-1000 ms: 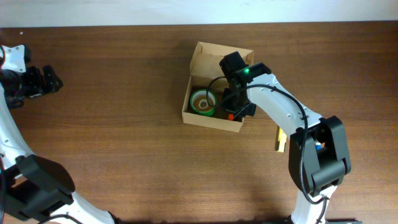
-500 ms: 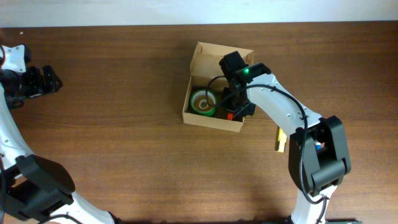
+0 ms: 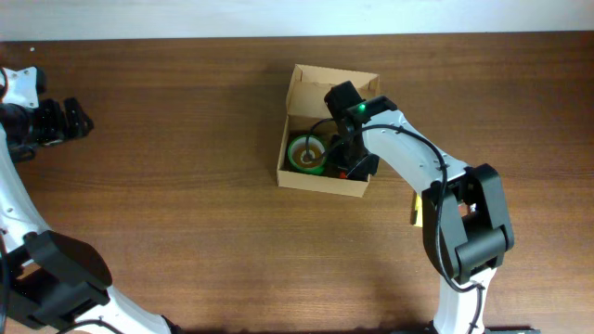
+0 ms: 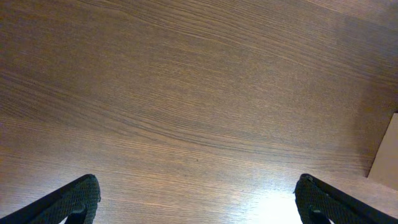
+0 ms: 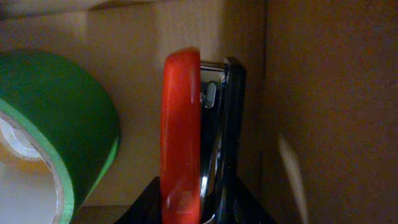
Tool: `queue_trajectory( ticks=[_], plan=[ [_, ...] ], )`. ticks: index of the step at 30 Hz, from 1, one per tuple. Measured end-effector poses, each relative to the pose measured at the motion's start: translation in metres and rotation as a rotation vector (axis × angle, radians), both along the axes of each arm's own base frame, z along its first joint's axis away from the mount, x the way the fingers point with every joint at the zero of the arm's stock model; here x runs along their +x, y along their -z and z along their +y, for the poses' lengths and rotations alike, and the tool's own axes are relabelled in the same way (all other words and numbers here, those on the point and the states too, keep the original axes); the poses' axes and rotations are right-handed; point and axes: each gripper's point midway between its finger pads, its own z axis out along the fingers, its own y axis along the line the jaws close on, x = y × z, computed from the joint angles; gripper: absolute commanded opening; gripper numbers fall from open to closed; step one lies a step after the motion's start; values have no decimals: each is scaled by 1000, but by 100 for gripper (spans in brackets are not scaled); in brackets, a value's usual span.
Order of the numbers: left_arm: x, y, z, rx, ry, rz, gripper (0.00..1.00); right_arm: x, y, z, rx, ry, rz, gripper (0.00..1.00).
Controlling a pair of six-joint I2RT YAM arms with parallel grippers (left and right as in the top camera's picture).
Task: Pack container
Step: 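Lower the stapler into the box beside the tapes and release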
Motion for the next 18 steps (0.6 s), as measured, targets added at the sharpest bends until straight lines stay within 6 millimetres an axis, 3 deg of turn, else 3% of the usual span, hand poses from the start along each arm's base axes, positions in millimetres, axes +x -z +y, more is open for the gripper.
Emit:
queue_trajectory(
  ticks=[18],
  plan=[
    [0, 0, 0, 0, 0, 0, 100, 5, 0, 2, 3, -73, -24, 34]
  ],
)
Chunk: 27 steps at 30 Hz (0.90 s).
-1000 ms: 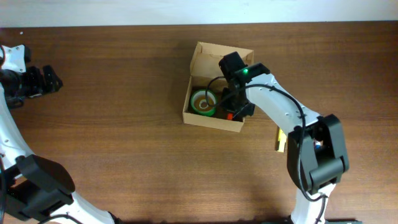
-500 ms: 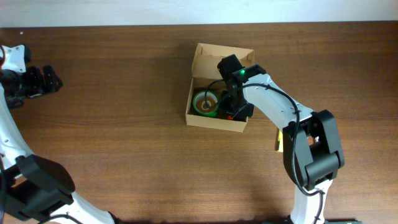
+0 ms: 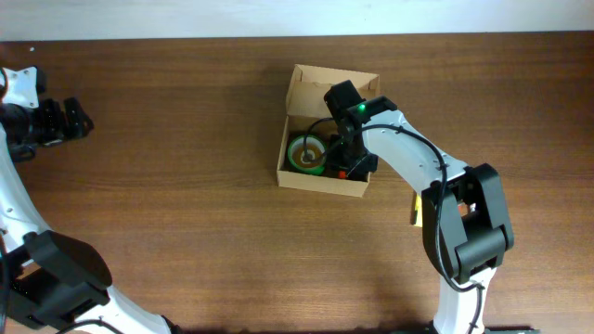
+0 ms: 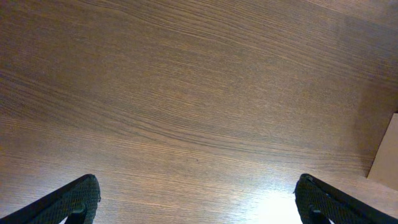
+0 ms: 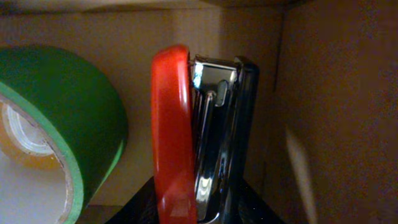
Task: Pack container
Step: 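Lower the stapler into the box beside the tapes and release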
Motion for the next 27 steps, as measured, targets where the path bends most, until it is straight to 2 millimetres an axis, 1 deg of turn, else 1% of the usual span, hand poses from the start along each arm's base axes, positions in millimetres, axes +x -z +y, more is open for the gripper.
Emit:
queue_trajectory(
  ticks=[2, 10, 16, 24, 26, 27],
  plan=[
    [0, 0, 0, 0, 0, 0, 100, 0, 0, 0, 0, -5, 0, 35],
    [0, 0, 0, 0, 0, 0, 100, 2, -1, 0, -7, -55, -10, 42],
    [0, 0, 0, 0, 0, 0, 100, 12, -10, 3, -5, -79, -46, 48],
    [0, 0, 0, 0, 0, 0, 100, 13, -11, 3, -8, -93, -50, 46],
    [0, 0, 0, 0, 0, 0, 100, 15, -14, 3, -12, -102, -54, 45],
    [0, 0, 0, 0, 0, 0, 100, 16, -17, 2, -16, -107, -57, 42]
  ],
)
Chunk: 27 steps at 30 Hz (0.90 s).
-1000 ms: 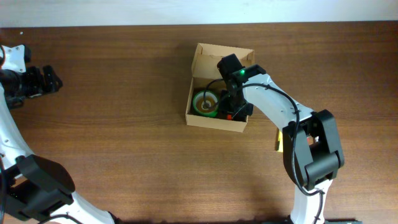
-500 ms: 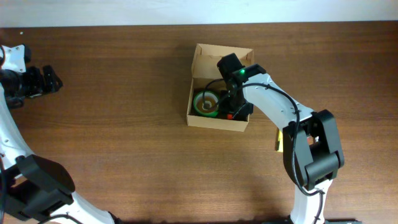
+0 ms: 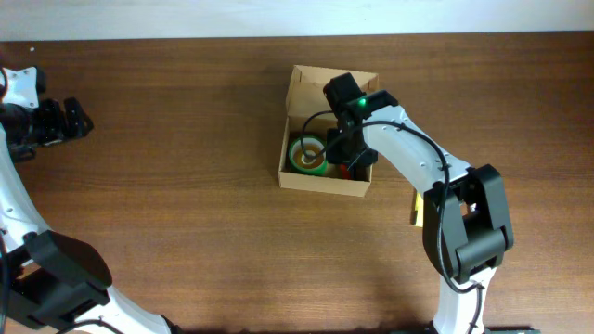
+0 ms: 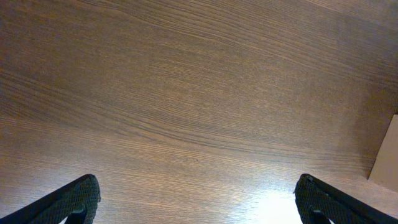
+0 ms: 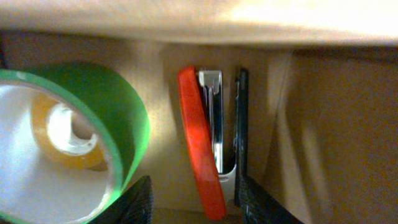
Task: Pack container
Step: 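Lower the stapler into the box beside the tapes and release, then move the right gripper to the yellow highlighter and grasp it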
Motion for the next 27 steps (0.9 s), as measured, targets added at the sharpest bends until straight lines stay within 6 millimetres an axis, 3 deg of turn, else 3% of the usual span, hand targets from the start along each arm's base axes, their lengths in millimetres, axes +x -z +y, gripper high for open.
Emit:
queue_trajectory(
  ticks=[1, 4, 6, 14, 22, 27],
  plan=[
    [0, 0, 0, 0, 0, 0, 100, 2, -5, 0, -3, -4, -7, 37],
    [0, 0, 0, 0, 0, 0, 100, 9, -24, -1, -22, -18, -29, 10],
    [0, 0, 0, 0, 0, 0, 100, 14, -42, -5, -47, -26, -46, 4],
    [0, 0, 0, 0, 0, 0, 100, 17, -104, -35, -223, -64, -89, 4],
    [0, 0, 0, 0, 0, 0, 100, 19, -132, -59, -345, -68, -156, 4],
    [0, 0, 0, 0, 0, 0, 100, 5, -170, -82, -381, -37, -257, 4]
  ],
)
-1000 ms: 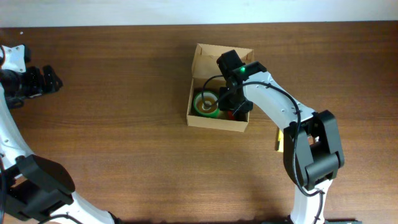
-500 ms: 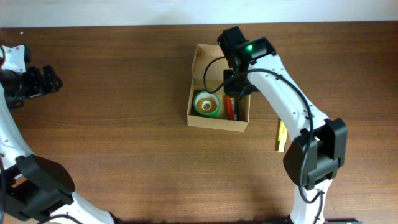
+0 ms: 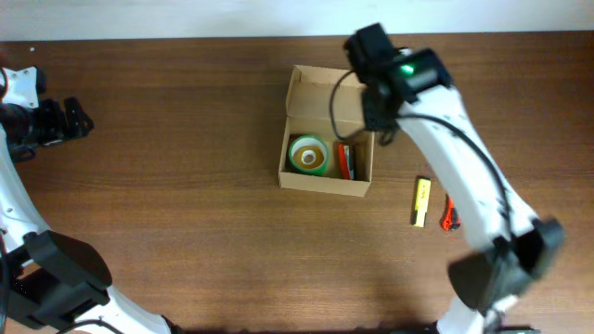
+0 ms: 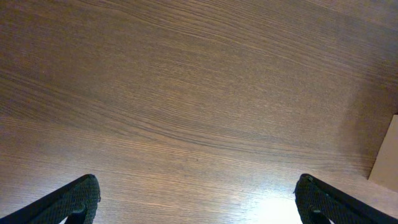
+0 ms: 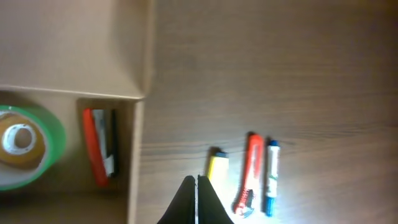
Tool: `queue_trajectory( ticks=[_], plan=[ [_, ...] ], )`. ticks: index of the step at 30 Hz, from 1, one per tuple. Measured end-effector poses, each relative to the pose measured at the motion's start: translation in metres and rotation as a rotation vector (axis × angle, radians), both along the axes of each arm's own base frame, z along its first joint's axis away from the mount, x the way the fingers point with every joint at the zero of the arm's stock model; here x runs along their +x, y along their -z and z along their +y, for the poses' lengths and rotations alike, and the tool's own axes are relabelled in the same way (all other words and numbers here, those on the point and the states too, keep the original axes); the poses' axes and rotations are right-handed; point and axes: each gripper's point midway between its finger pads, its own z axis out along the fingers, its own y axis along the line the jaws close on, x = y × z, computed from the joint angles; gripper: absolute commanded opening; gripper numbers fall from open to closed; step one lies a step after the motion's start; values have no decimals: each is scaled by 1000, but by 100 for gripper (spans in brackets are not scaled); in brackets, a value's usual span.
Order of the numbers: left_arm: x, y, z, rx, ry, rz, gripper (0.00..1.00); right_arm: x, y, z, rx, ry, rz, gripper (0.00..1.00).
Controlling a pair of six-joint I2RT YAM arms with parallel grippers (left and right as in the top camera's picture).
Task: Pack container
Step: 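Move the right gripper to the yellow highlighter and grasp it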
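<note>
The open cardboard box (image 3: 327, 184) holds a green tape roll (image 3: 308, 154) and, beside it on the right, a red and black stapler (image 3: 344, 161). In the right wrist view the same tape roll (image 5: 25, 146) and stapler (image 5: 98, 146) lie in the box. My right gripper (image 5: 196, 183) is shut on nothing, high above the table just outside the box's right wall. My left gripper (image 4: 198, 200) is open over bare wood at the far left (image 3: 58, 121).
A yellow highlighter (image 5: 216, 167), a red cutter (image 5: 249, 171) and a blue marker (image 5: 272, 177) lie side by side on the table right of the box. Overhead shows the highlighter (image 3: 421, 201) and cutter (image 3: 448, 213). A box corner (image 4: 388, 149) shows in the left wrist view.
My right gripper was open low in the box with the stapler between its fingers. It is now high, outside the box's right wall, and shut. The stapler stays in the box.
My right gripper held the stapler deep in the box next to the tape at the first two moments. Then it was open and drawn back, the stapler resting in the box. Now it is out of the box and shut. The left arm has not moved.
</note>
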Motion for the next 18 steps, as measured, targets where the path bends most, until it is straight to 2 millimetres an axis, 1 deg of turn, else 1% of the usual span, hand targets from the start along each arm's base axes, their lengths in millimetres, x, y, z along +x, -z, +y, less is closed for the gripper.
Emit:
queue_trajectory(
  ticks=[2, 4, 5, 8, 9, 11, 12, 14, 15, 18],
  plan=[
    [0, 0, 0, 0, 0, 0, 100, -11, -13, -15, 1, 23, -43, 4],
    [0, 0, 0, 0, 0, 0, 100, -29, -22, -37, 0, 60, -78, 4],
    [0, 0, 0, 0, 0, 0, 100, -37, -24, -46, -1, 75, -86, 4],
    [0, 0, 0, 0, 0, 0, 100, -74, -22, -78, -3, 135, -82, 4],
    [0, 0, 0, 0, 0, 0, 100, -85, -19, -86, -1, 150, -75, 6],
    [0, 0, 0, 0, 0, 0, 100, -109, -9, -99, 15, 178, -49, 12],
    [0, 0, 0, 0, 0, 0, 100, -120, -1, -102, 29, 189, -27, 17],
    [0, 0, 0, 0, 0, 0, 100, -137, 18, -104, 67, 201, 28, 26],
    [0, 0, 0, 0, 0, 0, 100, -142, 29, -102, 92, 206, 60, 28],
    [0, 0, 0, 0, 0, 0, 100, -155, 62, -92, 183, 221, 176, 28]
  ],
)
